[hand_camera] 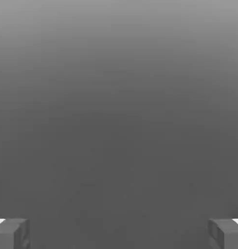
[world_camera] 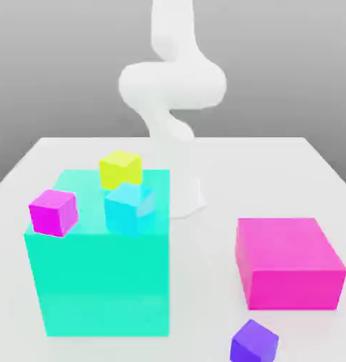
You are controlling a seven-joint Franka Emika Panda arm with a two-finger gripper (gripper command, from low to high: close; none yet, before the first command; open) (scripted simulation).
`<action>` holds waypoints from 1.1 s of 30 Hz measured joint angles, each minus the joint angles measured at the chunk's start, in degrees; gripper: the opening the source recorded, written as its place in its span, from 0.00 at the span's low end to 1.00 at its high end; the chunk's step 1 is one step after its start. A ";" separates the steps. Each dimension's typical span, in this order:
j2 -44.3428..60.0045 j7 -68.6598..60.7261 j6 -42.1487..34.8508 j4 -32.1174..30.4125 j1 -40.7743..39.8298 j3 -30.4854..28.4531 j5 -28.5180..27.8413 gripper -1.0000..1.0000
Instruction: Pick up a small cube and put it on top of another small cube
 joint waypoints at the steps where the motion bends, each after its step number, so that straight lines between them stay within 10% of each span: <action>1: 2.26 -1.28 0.78 -0.17 0.81 -0.25 0.18 0.50; 31: 64.60 -28.49 25.57 -2.89 12.79 0.94 -1.03 0.50; 32: 66.38 -28.47 26.99 -2.57 12.81 0.92 -1.07 0.00; 33: 66.38 -28.47 26.99 -2.57 12.81 0.92 -1.07 0.00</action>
